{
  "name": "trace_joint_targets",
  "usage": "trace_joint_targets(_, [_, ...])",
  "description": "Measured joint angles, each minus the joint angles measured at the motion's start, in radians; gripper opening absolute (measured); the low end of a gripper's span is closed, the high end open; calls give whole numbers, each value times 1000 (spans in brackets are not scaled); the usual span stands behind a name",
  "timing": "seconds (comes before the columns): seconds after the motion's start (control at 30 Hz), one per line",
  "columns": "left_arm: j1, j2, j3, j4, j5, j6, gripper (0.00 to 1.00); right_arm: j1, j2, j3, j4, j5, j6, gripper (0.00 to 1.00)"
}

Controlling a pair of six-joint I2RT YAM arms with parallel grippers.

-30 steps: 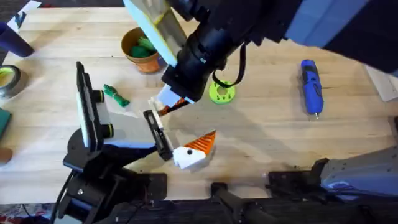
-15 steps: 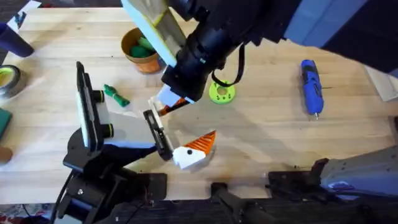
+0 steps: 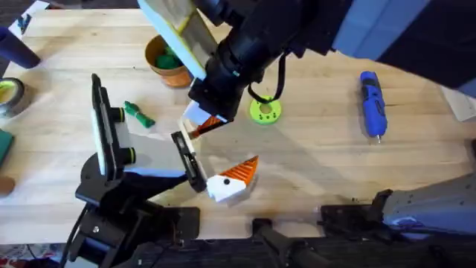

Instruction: Pick up the gripper from the table and insert it into the empty holder that is missing its gripper. Then pick up a screw, insert it into the mounting hole, and use the screwdriver to tighten it. Finally, clean up the table by picking up the vegetable and placing it into the bucket.

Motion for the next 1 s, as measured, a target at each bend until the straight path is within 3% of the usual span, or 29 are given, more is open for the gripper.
trace_joint_targets(0.67, [0, 0, 0, -1, 6, -2, 992, 53, 1, 0, -23, 65, -18, 21])
trace_joint_targets(0.77, [0, 0, 0, -1, 3, -4, 992, 54, 1, 0, -27, 58, -17, 213])
trace_joint_targets(0.93, [3, 0, 0, -1, -1, -14, 992, 30, 0, 0, -32, 96, -23, 921])
trace_joint_targets(1.0, [3, 1, 0, -1, -2, -14, 992, 18, -1, 0, -32, 105, -17, 990])
